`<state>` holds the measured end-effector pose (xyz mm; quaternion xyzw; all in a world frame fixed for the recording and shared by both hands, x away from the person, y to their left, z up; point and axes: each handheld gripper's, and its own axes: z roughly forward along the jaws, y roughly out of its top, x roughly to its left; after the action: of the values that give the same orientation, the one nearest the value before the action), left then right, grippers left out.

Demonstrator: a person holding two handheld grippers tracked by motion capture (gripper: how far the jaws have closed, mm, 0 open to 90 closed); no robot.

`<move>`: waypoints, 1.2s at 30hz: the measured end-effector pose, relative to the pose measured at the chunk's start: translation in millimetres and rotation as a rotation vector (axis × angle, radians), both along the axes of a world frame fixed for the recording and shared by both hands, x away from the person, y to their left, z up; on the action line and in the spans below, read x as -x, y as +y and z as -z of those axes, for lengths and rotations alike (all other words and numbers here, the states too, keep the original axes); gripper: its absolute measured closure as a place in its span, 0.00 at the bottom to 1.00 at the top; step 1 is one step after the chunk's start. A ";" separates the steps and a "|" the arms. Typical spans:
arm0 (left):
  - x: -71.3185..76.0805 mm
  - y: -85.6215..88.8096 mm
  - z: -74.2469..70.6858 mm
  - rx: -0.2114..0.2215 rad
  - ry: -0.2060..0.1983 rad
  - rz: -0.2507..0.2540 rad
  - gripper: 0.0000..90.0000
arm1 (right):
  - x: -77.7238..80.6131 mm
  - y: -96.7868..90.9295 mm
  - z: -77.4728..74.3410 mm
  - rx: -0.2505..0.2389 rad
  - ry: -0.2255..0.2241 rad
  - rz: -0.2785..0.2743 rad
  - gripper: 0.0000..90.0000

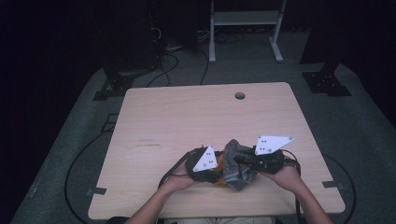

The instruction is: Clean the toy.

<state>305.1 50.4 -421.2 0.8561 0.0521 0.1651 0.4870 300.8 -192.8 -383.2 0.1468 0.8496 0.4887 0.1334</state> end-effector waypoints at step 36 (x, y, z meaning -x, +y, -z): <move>-37.4 28.9 12.4 0.131 0.313 -0.131 0.44 | 11.9 -10.0 34.8 0.009 0.015 0.039 0.90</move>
<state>342.5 79.3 -433.6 0.8324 0.1935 0.0572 0.5161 288.8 -202.8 -418.1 0.1663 0.8499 0.4809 0.1371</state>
